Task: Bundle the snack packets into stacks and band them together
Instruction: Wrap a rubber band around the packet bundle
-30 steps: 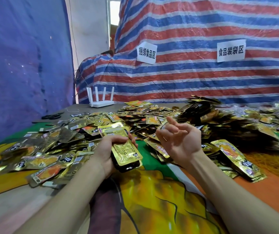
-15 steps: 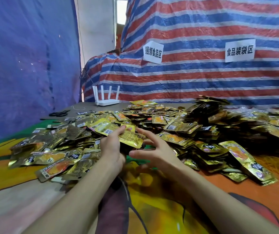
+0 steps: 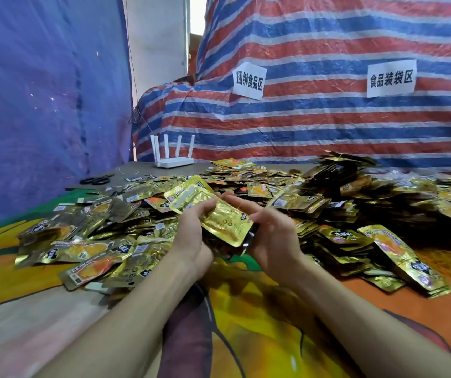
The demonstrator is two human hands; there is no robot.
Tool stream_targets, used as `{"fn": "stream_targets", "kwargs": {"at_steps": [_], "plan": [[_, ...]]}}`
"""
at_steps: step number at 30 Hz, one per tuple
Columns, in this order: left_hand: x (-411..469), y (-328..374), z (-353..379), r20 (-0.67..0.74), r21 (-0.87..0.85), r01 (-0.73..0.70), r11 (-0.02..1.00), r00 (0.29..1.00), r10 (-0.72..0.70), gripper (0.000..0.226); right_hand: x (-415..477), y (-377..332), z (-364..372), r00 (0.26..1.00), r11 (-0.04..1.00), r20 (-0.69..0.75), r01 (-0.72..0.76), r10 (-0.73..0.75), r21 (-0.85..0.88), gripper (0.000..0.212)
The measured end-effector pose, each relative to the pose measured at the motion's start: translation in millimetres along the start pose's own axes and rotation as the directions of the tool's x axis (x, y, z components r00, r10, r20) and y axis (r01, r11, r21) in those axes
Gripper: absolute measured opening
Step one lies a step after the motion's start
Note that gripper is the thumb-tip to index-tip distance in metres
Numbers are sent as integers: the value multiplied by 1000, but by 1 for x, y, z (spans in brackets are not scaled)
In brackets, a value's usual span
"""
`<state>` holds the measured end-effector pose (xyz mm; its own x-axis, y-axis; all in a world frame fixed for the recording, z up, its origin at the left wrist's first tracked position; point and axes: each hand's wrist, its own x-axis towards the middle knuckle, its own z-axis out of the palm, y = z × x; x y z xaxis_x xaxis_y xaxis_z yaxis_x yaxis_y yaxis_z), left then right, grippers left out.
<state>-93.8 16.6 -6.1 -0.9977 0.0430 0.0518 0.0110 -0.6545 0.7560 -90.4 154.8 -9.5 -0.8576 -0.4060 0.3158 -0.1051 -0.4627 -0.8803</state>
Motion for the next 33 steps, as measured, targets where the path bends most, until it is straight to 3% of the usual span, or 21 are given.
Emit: {"fn": "stream_targets", "kwargs": {"at_steps": [1,3,7,9,14,20,23,27,30,33], "plan": [[0,1,-1,13,0,4,1000,1000,-4,32,1,-3,-2,998,996,24,-54,52,73,50],[-1,1,-2,46,-6,29,1000,999,-28,33,6,-7,-7,998,998,11,-62,61,24,50],[-1,0,-2,52,-31,46,998,998,-44,32,9,-6,-13,987,993,-157,3,-21,-118,41],[-1,0,-2,77,-42,48,998,996,-45,32,9,-5,-14,978,995,-207,-9,-11,-96,35],[1,3,-6,53,-80,71,994,996,-67,32,4,-10,-13,987,989,-93,-123,131,88,50],[-3,2,-2,-8,-126,120,985,993,-122,28,4,-8,-11,997,988,9,-73,73,139,52],[-4,3,1,-30,-171,81,982,996,-87,32,5,-5,-13,997,996,-70,-49,44,-75,48],[-3,3,0,-36,-113,53,992,998,-58,39,4,1,-8,970,878,-241,-90,-30,-471,45],[-4,3,0,-37,-32,78,996,996,-79,27,2,2,-5,961,869,-267,-187,67,-458,69],[-5,1,3,-38,58,68,996,997,-66,28,1,0,-3,959,850,-251,-239,131,-470,65]]}}
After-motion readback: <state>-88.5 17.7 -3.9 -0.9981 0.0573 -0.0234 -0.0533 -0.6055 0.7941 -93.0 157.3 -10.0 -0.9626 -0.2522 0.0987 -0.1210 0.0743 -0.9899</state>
